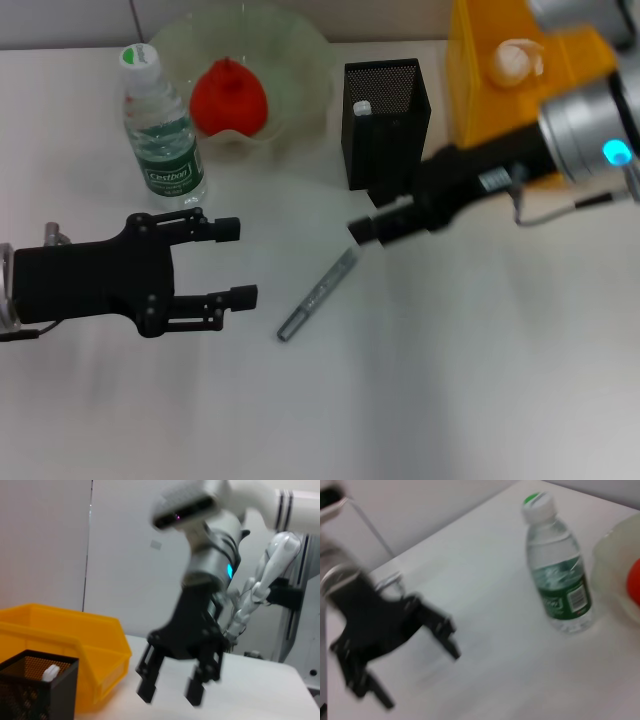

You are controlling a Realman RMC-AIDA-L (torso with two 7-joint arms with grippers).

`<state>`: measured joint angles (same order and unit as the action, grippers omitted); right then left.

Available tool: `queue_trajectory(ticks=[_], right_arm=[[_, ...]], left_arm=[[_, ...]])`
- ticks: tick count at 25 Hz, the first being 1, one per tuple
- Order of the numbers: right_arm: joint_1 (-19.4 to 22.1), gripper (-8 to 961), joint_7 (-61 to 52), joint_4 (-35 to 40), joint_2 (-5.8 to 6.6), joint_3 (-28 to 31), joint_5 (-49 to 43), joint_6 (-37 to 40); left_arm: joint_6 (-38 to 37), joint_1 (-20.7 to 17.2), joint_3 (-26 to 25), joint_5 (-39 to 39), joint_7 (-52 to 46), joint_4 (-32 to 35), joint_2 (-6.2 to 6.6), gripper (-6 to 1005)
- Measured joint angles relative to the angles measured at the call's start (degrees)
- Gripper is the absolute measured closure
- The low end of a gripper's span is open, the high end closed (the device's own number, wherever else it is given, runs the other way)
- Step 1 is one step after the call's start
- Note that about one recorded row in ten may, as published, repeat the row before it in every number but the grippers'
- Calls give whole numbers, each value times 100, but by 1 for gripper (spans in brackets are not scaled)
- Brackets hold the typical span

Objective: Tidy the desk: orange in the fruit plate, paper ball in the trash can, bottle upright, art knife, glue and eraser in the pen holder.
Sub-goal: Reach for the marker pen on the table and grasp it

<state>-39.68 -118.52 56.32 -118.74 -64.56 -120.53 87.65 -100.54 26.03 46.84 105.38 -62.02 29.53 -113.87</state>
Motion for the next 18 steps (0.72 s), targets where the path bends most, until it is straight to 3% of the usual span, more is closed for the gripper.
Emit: queue_trajectory(ticks=[3, 8, 12, 14, 15, 16, 18], right_arm=[[708, 288, 1295, -35, -14, 23, 482, -6], [1480, 288, 3059, -444, -25, 260, 1203, 3], [1794, 288, 4340, -1027, -26, 617, 1639, 90], [1868, 288, 4831, -1317, -26, 822, 1712, 113], [1884, 288, 5055, -1460, -25, 926, 1720, 118], [1892, 289, 5253, -1628, -22, 1040, 1719, 124], [1928, 289, 5490, -1813, -6, 1153, 1701, 126]], left_arm=[[-7, 65, 1, -2, -167, 8, -41, 269], [-30, 234, 9, -5, -516, 27, -116, 272], [-47, 444, 74, 13, -1340, 392, -257, 273], [-47, 444, 74, 13, -1340, 392, -257, 274], [-4, 489, 214, 20, -2309, 1062, -411, 275], [17, 525, 494, 6, -3072, 1572, -457, 275], [18, 537, 573, -1, -3270, 1694, -460, 276]])
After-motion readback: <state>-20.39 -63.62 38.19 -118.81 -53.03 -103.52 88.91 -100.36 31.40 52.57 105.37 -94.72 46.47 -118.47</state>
